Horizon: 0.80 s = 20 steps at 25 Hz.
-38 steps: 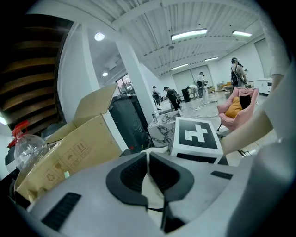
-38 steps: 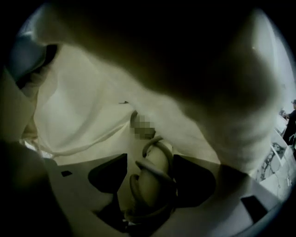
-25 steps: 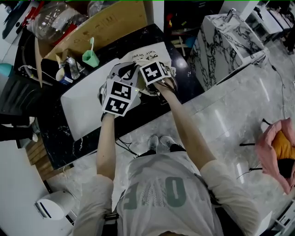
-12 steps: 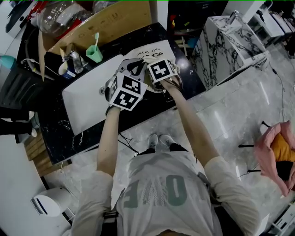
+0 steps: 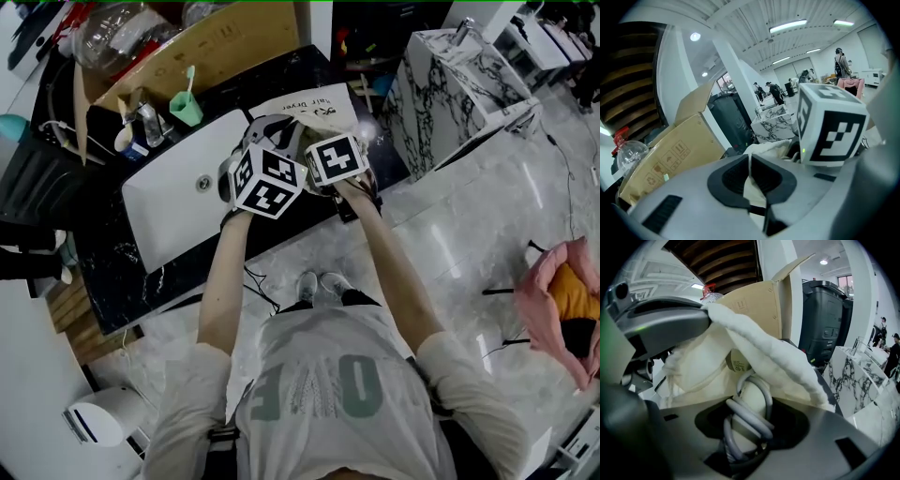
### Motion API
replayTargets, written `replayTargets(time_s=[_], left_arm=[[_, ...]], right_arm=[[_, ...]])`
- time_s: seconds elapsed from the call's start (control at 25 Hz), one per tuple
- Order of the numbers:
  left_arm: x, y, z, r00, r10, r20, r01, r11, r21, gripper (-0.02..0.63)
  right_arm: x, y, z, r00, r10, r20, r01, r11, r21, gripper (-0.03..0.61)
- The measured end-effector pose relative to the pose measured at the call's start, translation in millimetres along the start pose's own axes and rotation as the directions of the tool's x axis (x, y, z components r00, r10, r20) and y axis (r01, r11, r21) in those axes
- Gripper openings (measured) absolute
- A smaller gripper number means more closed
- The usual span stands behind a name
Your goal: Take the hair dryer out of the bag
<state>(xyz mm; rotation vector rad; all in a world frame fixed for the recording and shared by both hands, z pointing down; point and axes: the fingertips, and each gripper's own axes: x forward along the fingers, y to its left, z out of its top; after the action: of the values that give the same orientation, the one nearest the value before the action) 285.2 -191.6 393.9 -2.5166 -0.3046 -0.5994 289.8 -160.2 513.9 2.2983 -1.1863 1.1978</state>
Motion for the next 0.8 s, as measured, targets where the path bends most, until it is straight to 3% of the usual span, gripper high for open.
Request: replayTargets(time_s=[0.4,0.8], left_arm=[[5.3,-11.7,-3.2,1.000,0.022,-0.015,-0.021,0.999,0.030,0.041],[8.6,-19.9,-11.6,1.000,-0.002,-0.026,0.002,1.000,0.007,0.041]], right_arm=[[-37.9,14.8,-54.2,1.000,0.018,-0.012,-0.018,1.000,0.005,0.229],[-82.4,32.9,-107.0,0.997,0.081,0.008,-0.082,0.996,0.027,0.229]])
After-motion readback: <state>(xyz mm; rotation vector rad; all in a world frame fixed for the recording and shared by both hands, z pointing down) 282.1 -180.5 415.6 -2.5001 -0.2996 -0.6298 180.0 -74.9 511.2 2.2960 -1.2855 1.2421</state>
